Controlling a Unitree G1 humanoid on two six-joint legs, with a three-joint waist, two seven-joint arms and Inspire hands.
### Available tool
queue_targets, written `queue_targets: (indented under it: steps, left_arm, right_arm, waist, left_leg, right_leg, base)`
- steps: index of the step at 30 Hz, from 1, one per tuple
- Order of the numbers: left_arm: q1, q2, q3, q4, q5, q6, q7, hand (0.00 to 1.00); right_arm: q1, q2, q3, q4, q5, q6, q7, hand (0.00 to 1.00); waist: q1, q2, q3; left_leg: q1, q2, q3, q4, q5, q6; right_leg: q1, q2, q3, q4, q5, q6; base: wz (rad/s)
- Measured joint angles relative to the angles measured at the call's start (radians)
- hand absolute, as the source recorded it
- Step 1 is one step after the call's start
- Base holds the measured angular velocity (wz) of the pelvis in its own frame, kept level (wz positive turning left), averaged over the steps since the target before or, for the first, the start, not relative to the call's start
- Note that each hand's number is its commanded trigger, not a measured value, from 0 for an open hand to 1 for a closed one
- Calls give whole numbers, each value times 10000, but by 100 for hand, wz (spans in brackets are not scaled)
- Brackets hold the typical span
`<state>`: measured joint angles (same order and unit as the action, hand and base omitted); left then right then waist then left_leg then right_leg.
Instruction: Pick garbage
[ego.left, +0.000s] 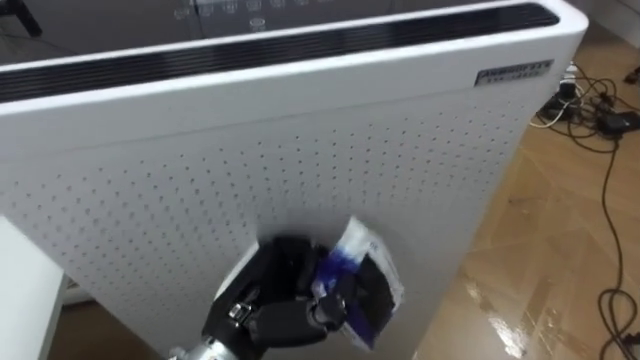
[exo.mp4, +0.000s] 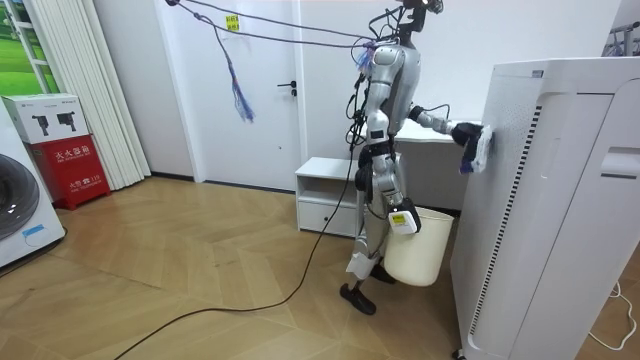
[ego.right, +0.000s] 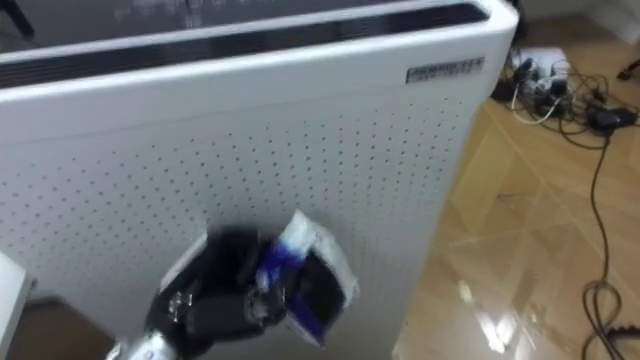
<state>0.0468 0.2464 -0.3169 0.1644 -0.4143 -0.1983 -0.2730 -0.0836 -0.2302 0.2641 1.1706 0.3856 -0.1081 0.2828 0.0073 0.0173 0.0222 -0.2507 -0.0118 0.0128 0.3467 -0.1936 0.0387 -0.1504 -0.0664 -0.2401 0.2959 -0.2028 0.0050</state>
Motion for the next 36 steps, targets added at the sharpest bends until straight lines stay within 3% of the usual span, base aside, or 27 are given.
queue_targets:
  steps: [3,5,7,11,25,28,29,30,36]
  left_arm:
    - [-7,-46,-6,824,640,-10,299,100]
    - [-93,-95,0,1334,893,-53,596,100]
    - [-179,-246,-7,1774,1269,-56,767,100]
    - [-618,-438,-378,3092,1349,-432,1049,100]
    - [-1002,-368,-1263,5480,1493,-588,1460,100]
    - [-1029,-371,-1409,5634,1499,-590,1460,54]
    - [-1044,-370,-1418,5693,1518,-590,1459,51]
    - [-1061,-372,-1423,5737,1526,-590,1459,0]
    - [-1194,-381,-1496,6063,1926,-593,1452,0]
  right_arm:
    - [-201,0,3,93,15,0,-109,100]
    - [-537,-5,2,94,14,-9,-221,100]
    - [-652,5,125,93,39,-64,-317,100]
    - [-836,24,523,164,418,-92,-306,100]
    - [-1351,75,699,159,419,-182,-508,100]
    - [-1418,128,699,159,429,-238,-509,100]
    - [-1450,159,703,160,452,-242,-509,100]
    - [-1459,167,711,161,462,-244,-509,100]
    - [-1501,251,866,171,504,-252,-499,100]
  waist:
    - [19,14,67]
    - [51,70,177]
    - [91,117,216]
    - [274,64,254]
    - [204,23,273]
    - [207,21,274]
    - [205,14,278]
    - [205,13,279]
    - [185,-10,291]
  left_leg:
    - [-449,7,-3,238,12,21]
    - [-984,23,-13,402,38,58]
    - [-1272,24,-88,522,54,67]
    - [-1699,-13,-67,504,184,80]
    - [-2575,-10,177,701,249,114]
    - [-2630,-14,181,729,261,118]
    - [-2630,-14,188,739,261,118]
    - [-2631,-14,188,747,261,118]
    - [-2653,-33,152,795,264,112]
  right_leg:
    - [-369,-31,-93,198,-8,-10]
    - [-932,-49,-91,500,-9,-30]
    - [-1202,-62,-101,641,-7,-45]
    - [-1737,-188,-115,842,5,-75]
    - [-2803,-233,-41,1229,14,-107]
    - [-2866,-248,-39,1269,7,-117]
    - [-2868,-255,-34,1274,1,-127]
    - [-2868,-262,-34,1279,-1,-130]
    - [-2890,-347,-47,1379,-66,-166]
  base:
    - [10]
    - [3]
    - [2]
    - [0]
    - [-3]
    - [0]
    - [0]
    - [0]
    - [0]
